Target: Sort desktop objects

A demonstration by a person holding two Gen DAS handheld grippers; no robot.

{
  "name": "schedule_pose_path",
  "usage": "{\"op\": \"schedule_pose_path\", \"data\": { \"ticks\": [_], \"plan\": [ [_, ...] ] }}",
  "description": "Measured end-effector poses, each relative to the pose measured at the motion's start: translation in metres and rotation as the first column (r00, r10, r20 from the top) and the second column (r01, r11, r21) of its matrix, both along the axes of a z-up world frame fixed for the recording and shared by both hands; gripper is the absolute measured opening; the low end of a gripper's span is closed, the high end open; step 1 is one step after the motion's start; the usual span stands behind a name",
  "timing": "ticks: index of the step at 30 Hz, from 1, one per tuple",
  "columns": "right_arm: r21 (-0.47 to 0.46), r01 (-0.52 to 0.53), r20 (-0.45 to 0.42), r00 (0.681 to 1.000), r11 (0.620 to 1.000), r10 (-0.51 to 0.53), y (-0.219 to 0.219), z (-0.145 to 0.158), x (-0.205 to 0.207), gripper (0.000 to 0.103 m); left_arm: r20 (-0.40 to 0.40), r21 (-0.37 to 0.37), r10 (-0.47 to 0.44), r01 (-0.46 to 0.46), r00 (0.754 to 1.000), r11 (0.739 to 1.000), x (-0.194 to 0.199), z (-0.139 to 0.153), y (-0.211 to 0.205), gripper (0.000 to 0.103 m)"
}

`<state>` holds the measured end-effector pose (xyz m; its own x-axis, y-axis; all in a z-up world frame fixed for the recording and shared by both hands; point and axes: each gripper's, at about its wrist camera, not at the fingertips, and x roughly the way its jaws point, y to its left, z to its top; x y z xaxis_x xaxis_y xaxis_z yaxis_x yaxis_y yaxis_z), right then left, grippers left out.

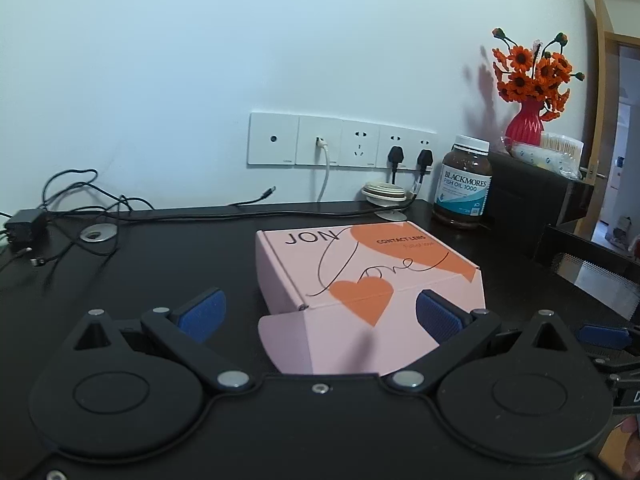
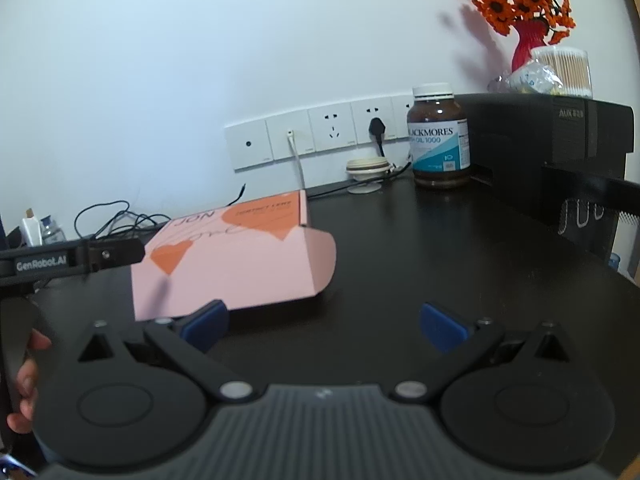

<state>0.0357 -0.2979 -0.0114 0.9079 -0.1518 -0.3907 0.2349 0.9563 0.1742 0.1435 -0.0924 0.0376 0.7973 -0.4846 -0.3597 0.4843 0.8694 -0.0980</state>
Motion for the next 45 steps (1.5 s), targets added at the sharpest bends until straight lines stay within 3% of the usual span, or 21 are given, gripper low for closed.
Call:
{"op": "schedule_pose_path", "data": {
  "ticks": [9, 16, 33, 45],
  "plan": [
    [-0.004, -0.017, -0.002, 1.000, 1.000, 0.017, 0.005, -0.002, -0.007, 0.102, 0.024, -0.002, -0.019, 0.019, 1.000, 1.000, -0.009, 0.004, -0.002, 0.103],
    [-0.003, -0.059, 0.014, 0.998, 0.998, 0.059, 0.002, -0.003, -0.007, 0.102, 0.000, 0.012, -0.075, 0.075, 0.997, 0.997, -0.006, 0.000, -0.006, 0.103],
    [-0.040, -0.076, 0.028, 0.997, 0.996, 0.078, 0.003, -0.003, -0.008, 0.102, -0.030, 0.069, -0.048, 0.050, 0.998, 0.996, -0.012, -0.011, -0.007, 0.103],
    [-0.045, -0.079, 0.036, 0.996, 0.996, 0.081, 0.004, -0.001, -0.034, 0.102, -0.036, 0.042, -0.008, 0.009, 0.999, 0.999, -0.034, -0.012, 0.012, 0.103]
  ]
}}
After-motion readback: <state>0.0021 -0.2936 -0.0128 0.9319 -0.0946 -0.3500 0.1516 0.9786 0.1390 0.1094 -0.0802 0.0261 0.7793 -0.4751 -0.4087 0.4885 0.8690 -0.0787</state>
